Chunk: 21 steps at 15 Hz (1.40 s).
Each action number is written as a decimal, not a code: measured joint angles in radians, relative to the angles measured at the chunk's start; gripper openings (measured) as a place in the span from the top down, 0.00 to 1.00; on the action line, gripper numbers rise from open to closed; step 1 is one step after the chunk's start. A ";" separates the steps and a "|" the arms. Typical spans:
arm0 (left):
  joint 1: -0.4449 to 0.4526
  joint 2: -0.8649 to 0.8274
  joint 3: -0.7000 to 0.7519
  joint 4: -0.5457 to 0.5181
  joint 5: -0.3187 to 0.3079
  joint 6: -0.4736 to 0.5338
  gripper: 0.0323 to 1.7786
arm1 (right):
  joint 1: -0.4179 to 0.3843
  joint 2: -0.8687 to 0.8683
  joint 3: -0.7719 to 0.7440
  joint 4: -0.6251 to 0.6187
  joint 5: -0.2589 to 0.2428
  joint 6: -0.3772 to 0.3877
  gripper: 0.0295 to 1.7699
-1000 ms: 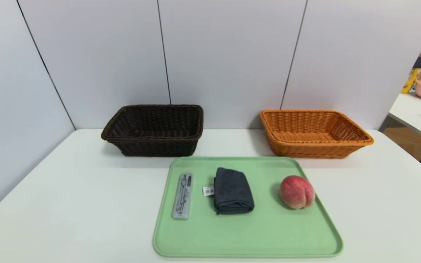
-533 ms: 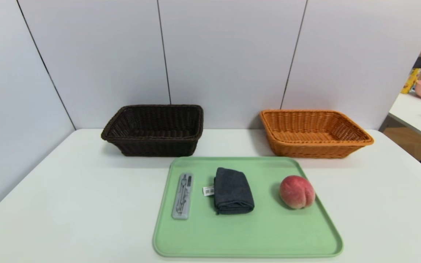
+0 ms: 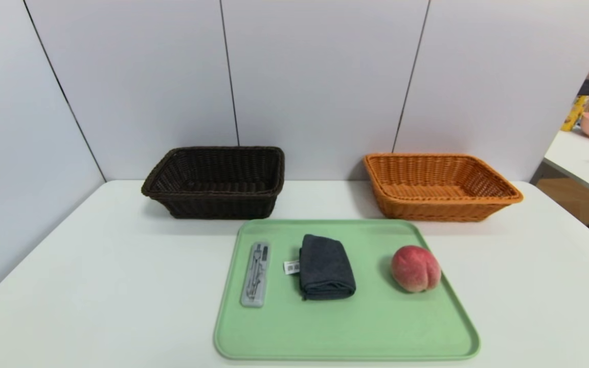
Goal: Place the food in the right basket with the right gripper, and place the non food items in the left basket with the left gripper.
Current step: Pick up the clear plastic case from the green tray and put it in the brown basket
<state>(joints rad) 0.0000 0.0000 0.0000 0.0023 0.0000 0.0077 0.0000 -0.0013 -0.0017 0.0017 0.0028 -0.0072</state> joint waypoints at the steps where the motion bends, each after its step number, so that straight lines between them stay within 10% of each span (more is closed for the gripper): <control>1: 0.000 0.000 0.000 0.002 0.000 0.000 0.05 | 0.000 0.000 0.000 0.000 0.000 0.000 0.04; 10: -0.008 0.155 -0.227 0.222 -0.004 0.122 0.05 | 0.000 0.000 0.000 0.000 0.000 0.000 0.04; 21: -0.196 0.886 -0.649 0.299 -0.004 0.261 0.05 | 0.000 0.000 0.000 0.000 0.000 0.000 0.04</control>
<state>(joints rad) -0.1957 0.8855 -0.6489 0.3015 -0.0036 0.2689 0.0000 -0.0013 -0.0017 0.0017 0.0023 -0.0070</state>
